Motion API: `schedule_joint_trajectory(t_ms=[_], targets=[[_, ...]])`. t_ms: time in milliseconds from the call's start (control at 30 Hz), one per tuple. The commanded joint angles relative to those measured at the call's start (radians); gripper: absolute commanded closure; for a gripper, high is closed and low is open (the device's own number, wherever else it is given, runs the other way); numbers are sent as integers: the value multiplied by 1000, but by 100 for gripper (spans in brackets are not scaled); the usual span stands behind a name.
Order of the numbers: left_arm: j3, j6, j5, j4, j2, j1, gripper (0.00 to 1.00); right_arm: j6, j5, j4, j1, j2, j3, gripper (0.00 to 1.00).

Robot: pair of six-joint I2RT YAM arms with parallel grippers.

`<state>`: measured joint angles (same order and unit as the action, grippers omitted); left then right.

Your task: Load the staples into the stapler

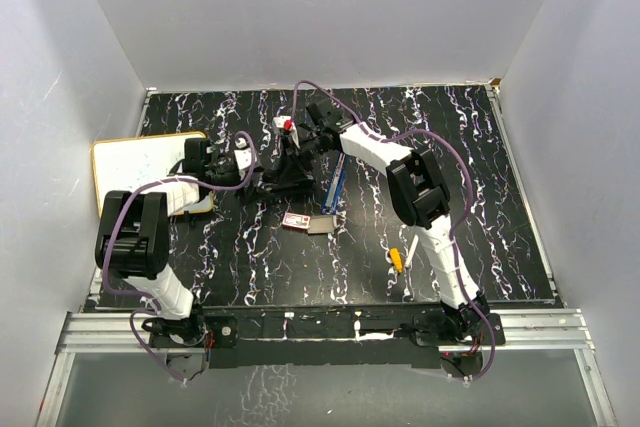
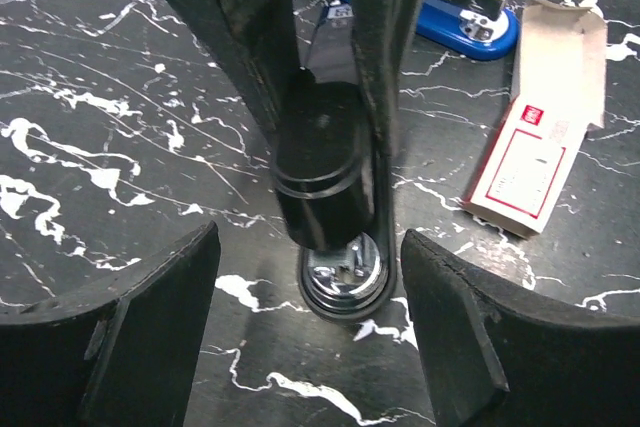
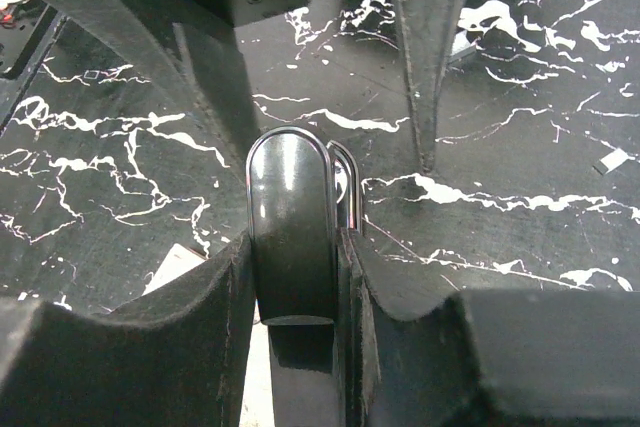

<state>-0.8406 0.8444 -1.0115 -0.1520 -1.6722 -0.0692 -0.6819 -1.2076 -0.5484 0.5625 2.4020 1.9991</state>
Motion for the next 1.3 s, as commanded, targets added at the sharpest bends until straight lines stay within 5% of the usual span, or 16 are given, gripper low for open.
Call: schedule_joint_trajectory(t_ms=[0, 433, 1267], targets=[[-9, -52, -77, -105, -7, -8, 33, -29, -87, 25, 4, -119, 24, 92], [18, -91, -54, -138, -5, -31, 99, -67, -92, 21, -21, -147, 4, 92], [4, 44, 55, 109, 82, 95, 100, -183, -46, 205, -285, -269, -458, 89]])
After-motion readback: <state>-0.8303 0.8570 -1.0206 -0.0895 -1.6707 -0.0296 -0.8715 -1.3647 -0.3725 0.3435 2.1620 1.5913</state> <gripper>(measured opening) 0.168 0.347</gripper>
